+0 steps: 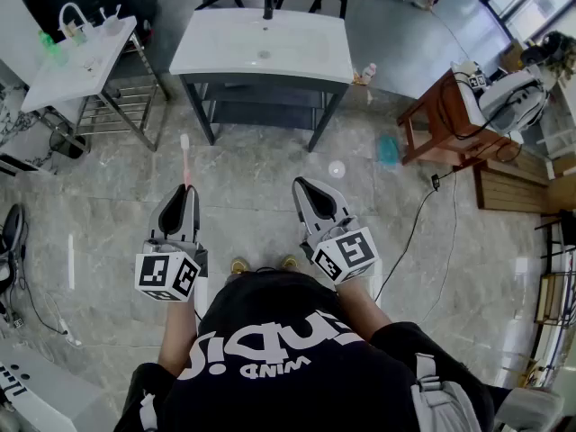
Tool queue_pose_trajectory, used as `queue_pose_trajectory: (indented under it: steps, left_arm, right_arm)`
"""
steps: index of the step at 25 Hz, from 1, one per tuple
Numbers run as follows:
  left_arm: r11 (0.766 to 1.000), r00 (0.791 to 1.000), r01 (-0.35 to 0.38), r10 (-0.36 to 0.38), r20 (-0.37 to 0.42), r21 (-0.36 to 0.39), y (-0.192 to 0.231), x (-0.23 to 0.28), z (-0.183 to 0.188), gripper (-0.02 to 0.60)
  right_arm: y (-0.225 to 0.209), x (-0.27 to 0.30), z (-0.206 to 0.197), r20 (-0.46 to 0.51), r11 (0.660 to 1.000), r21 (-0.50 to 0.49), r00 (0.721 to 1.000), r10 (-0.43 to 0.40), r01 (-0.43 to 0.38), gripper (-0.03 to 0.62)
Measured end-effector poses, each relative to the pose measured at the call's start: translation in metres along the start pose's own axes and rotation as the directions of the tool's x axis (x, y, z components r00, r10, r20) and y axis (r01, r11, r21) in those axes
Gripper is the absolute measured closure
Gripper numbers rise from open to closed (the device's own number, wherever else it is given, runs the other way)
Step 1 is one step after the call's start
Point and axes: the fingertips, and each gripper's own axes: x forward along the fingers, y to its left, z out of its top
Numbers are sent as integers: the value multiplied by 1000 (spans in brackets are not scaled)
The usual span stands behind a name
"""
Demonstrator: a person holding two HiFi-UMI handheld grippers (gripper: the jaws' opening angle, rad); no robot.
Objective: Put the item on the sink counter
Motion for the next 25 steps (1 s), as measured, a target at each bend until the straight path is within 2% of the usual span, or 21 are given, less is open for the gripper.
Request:
queue_pose_trajectory:
  steps: [8, 25]
  left_arm:
    - [1000, 1000, 23, -23, -12, -4, 12, 3, -2, 518]
    - [993, 992, 121, -121, -25, -3, 76, -1, 10, 518]
  right_arm:
    - [7, 8, -4, -5, 1000, 26, 1000, -8, 9, 576]
    - [56, 40, -22, -14, 992, 33, 992, -125, 125, 576]
